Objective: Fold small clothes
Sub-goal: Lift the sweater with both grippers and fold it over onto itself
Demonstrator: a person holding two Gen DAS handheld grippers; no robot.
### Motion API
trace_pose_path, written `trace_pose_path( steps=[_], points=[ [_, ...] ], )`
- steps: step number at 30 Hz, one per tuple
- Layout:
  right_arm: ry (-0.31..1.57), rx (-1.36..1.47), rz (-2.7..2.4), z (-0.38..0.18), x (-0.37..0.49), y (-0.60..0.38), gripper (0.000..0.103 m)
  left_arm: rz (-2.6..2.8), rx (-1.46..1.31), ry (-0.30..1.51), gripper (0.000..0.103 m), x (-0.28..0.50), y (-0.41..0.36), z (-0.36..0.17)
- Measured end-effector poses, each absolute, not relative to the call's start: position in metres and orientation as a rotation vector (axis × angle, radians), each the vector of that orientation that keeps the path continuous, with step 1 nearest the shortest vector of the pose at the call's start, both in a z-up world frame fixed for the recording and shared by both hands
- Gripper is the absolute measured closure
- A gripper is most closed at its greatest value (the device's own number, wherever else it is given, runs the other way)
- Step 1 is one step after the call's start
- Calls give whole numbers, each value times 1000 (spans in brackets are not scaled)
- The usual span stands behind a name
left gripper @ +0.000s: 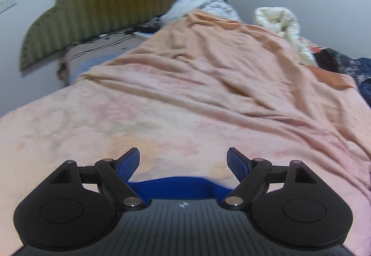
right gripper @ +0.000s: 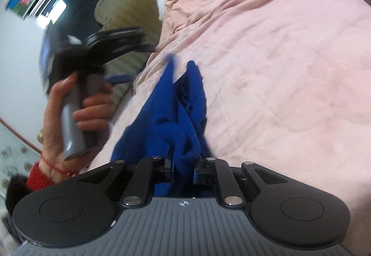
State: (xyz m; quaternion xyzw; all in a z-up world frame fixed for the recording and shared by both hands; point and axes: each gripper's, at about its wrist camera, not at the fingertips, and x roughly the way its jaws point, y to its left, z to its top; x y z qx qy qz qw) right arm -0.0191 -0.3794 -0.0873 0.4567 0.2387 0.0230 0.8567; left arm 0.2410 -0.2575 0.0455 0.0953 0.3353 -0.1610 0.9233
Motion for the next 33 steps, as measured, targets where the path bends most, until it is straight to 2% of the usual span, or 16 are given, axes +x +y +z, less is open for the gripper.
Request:
trace_pose_path(
  steps=[2, 5, 6, 8, 9, 17, 22, 24, 26, 27, 28, 29, 33],
  points=[
    [512, 998, 40, -92, -18, -384, 82, -284, 230, 673, 20, 233, -234, 46],
    [510, 968, 16, -88, -21, -383, 80, -234, 298, 669, 20, 218, -189, 32],
    [497, 946, 0, -83, -23, -384, 75, -226, 299, 680, 20, 214, -172, 26],
    [469, 876, -40, -72, -23, -386, 48, -223, 256, 720, 20, 210, -140, 17],
    [465, 847, -49, -67, -19, -389, 46, -230, 214, 744, 20, 211, -127, 13],
    [666, 751, 131, -66, 79, -416, 38, -395, -164, 899, 20, 237, -75, -22],
    [735, 788, 319, -74, 138, -432, 38, -496, -338, 937, 21, 258, -73, -42],
    [753, 817, 410, -79, 162, -436, 42, -538, -400, 948, 22, 266, -76, -49],
    [762, 834, 465, -82, 182, -435, 53, -562, -389, 935, 47, 268, -85, -51],
    [767, 838, 482, -84, 193, -434, 57, -559, -348, 928, 72, 268, -90, -49],
    [773, 838, 479, -85, 199, -432, 73, -552, -301, 910, 78, 267, -95, -47],
    [779, 834, 476, -85, 205, -431, 82, -555, -266, 883, 81, 264, -98, -43],
    [710, 708, 460, -64, 201, -419, 84, -536, -139, 751, 84, 259, -114, -23]
  ],
)
